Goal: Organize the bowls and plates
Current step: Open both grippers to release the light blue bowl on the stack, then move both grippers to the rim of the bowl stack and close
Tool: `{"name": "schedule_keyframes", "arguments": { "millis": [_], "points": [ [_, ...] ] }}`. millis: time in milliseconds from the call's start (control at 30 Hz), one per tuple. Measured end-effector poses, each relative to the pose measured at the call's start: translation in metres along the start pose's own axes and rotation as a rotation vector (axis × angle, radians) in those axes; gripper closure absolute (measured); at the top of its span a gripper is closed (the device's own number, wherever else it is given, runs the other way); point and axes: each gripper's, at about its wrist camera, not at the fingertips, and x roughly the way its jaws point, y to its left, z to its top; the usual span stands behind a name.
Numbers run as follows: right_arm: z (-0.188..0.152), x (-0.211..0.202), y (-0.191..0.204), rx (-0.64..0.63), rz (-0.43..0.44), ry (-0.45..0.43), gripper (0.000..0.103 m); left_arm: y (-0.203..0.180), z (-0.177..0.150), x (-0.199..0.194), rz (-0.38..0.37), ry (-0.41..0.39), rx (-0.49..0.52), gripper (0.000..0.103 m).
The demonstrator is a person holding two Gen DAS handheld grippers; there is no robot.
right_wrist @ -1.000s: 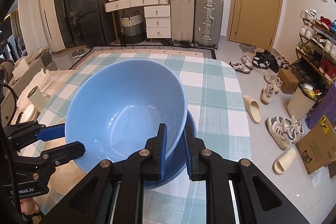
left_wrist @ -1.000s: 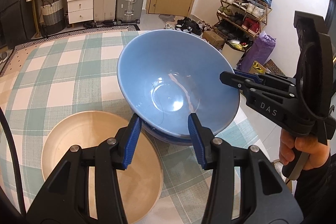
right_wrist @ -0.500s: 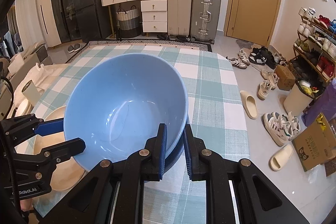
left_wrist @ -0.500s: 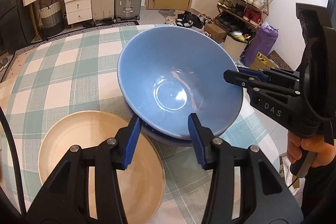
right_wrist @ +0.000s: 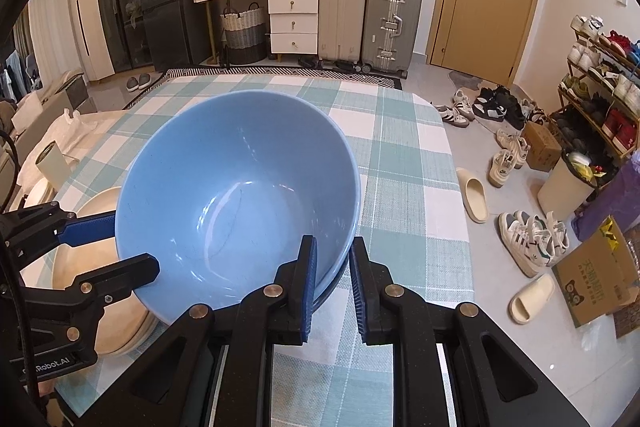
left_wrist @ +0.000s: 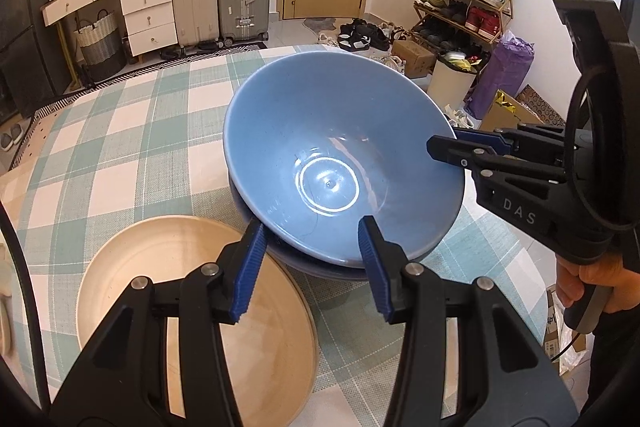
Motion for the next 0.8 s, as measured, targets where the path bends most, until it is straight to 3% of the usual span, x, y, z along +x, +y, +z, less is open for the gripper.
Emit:
{"name": "schedule_keyframes", "arguments": {
  "millis": [200, 300, 400, 567, 633, 800],
  "points": [
    [-0.004, 0.002, -0.001, 0.000, 0.002, 0.011, 0.086, -0.001, 0.000, 0.001, -0.006, 0.003, -0.010, 0.059],
    [-0.005, 0.002, 0.000, -0.009, 0.001, 0.002, 0.085, -0.002, 0.000, 0.002, 0.004, 0.000, -0.003, 0.054],
    [-0.004, 0.000, 0.002, -0.017, 0.004, -0.004, 0.077, 0.001, 0.001, 0.002, -0.015, 0.008, -0.008, 0.049],
    [-0.003, -0.002, 0.006, -0.026, 0.013, -0.012, 0.061, 0.010, 0.001, 0.001, -0.016, 0.008, -0.024, 0.028],
    [-0.003, -0.004, 0.006, -0.020, 0.016, -0.019, 0.049, 0.015, 0.001, -0.001, -0.021, -0.006, -0.030, 0.028],
    [-0.003, -0.005, 0.007, -0.020, 0.012, -0.016, 0.043, 0.026, -0.001, 0.003, 0.001, -0.006, -0.030, 0.027]
  ]
}}
